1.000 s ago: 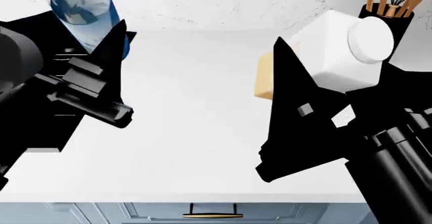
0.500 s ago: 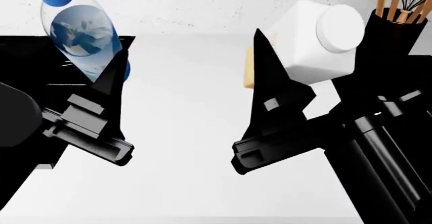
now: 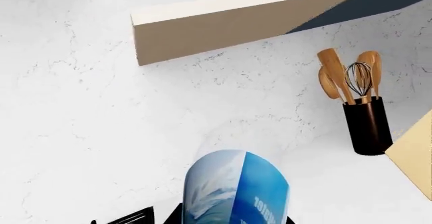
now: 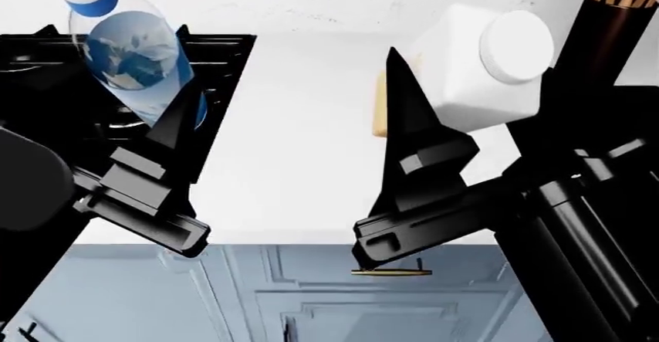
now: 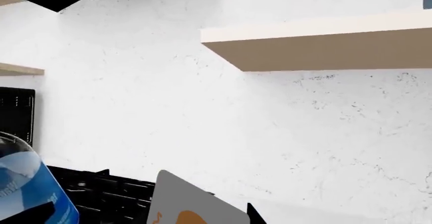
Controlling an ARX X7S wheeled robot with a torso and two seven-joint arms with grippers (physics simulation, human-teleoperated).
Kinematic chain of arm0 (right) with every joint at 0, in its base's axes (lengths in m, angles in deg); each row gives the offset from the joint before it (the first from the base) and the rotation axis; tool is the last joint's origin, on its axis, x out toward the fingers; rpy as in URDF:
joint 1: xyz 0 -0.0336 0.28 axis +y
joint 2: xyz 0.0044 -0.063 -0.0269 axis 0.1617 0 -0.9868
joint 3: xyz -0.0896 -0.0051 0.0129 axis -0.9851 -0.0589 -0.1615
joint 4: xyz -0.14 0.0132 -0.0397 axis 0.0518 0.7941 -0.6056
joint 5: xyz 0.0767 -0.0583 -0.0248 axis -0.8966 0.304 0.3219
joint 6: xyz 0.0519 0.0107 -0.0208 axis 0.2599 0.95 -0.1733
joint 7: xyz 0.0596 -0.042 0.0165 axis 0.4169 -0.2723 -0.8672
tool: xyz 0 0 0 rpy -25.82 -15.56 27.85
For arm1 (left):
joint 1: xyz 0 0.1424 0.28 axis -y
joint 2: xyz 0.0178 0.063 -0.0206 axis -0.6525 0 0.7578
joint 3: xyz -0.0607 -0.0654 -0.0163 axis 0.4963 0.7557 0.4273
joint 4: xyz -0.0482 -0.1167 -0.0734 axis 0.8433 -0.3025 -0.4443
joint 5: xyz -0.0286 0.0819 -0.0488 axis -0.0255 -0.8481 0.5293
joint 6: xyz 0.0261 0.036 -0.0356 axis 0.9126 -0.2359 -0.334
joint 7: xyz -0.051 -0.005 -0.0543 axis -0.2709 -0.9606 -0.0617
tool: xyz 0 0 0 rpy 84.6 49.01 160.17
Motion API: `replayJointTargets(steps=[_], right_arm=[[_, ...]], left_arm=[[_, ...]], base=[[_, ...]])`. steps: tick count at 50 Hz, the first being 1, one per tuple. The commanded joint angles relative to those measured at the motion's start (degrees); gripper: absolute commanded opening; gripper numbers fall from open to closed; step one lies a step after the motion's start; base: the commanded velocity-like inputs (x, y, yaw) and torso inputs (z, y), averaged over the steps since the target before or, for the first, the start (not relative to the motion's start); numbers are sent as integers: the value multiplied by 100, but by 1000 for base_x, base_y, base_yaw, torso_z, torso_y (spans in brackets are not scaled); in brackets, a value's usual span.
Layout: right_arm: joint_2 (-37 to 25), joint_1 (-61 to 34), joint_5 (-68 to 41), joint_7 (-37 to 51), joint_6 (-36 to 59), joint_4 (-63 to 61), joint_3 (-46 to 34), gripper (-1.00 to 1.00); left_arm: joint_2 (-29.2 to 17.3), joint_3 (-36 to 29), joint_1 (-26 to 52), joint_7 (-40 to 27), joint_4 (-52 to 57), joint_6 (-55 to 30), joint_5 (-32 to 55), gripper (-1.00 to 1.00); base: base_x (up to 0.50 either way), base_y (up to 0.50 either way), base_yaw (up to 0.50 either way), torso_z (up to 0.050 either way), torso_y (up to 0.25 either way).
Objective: Move the drinks to the dining counter.
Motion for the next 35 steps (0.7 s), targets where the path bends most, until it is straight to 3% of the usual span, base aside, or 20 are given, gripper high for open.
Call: replayJointTargets(steps=[1, 22, 27, 35], right_arm=[[-73, -7, 67, -64, -20, -21, 12, -100], [-215, 236, 354, 175, -21, -158, -43, -100], [-483, 146, 418, 199, -431, -12, -696, -100], [-482, 390, 588, -26, -650, 36, -579, -100]], left_arm=[[26, 170, 131, -30, -19, 70, -57, -100], [-11, 213, 75, -15, -5, 92, -64, -100], [-12, 229, 81, -4, -23, 79, -40, -100], [-55, 251, 63, 27, -22, 91, -44, -100]], base=[[-419, 324, 0, 0, 0], [-416, 297, 0, 0, 0], [-220, 116, 0, 0, 0], [-500, 173, 0, 1, 0]])
